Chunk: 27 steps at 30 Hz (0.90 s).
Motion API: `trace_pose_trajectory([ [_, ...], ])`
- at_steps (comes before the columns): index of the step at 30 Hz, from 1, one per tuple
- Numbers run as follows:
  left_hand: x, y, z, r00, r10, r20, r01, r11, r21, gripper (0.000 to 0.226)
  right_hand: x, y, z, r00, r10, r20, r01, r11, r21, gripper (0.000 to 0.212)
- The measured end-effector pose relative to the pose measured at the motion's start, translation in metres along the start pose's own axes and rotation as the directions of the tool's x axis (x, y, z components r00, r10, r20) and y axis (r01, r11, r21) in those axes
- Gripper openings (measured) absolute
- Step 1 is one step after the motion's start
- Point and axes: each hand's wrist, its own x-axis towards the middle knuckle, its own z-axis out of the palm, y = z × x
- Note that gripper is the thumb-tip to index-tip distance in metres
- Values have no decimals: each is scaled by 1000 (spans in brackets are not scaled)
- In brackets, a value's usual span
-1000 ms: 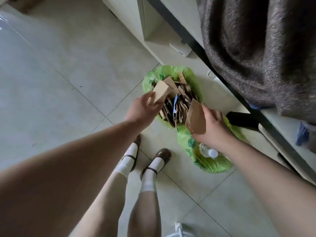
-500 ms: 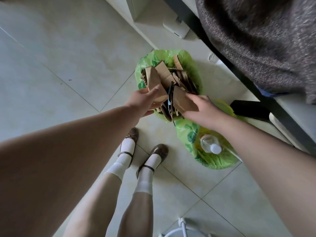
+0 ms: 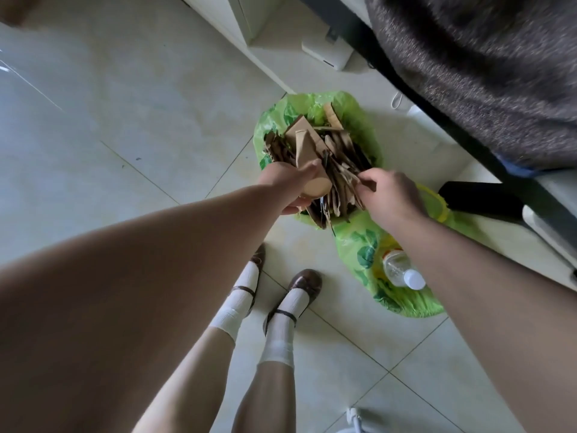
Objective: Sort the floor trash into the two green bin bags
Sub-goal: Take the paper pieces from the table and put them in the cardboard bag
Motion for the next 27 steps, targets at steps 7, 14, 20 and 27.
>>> trace_pose_trajectory([
  [7,10,-22,16,998,-54,-17,53,995,-79,26,6,5,10,995,72,-70,-74,997,-27,12],
  [14,11,-38,14,997,-46,60,56,985,-165,18,4,7,12,991,94,-94,-93,996,14,16],
  [20,2,-35,27,997,28,-69,-27,1000,14,18,-5,9,18,986,95,-139,-88,995,55,27],
  [27,-26,-31,4,984,129,-123,-100,971,217,54,-43,8,-14,991,80,-104,-69,992,106,53],
])
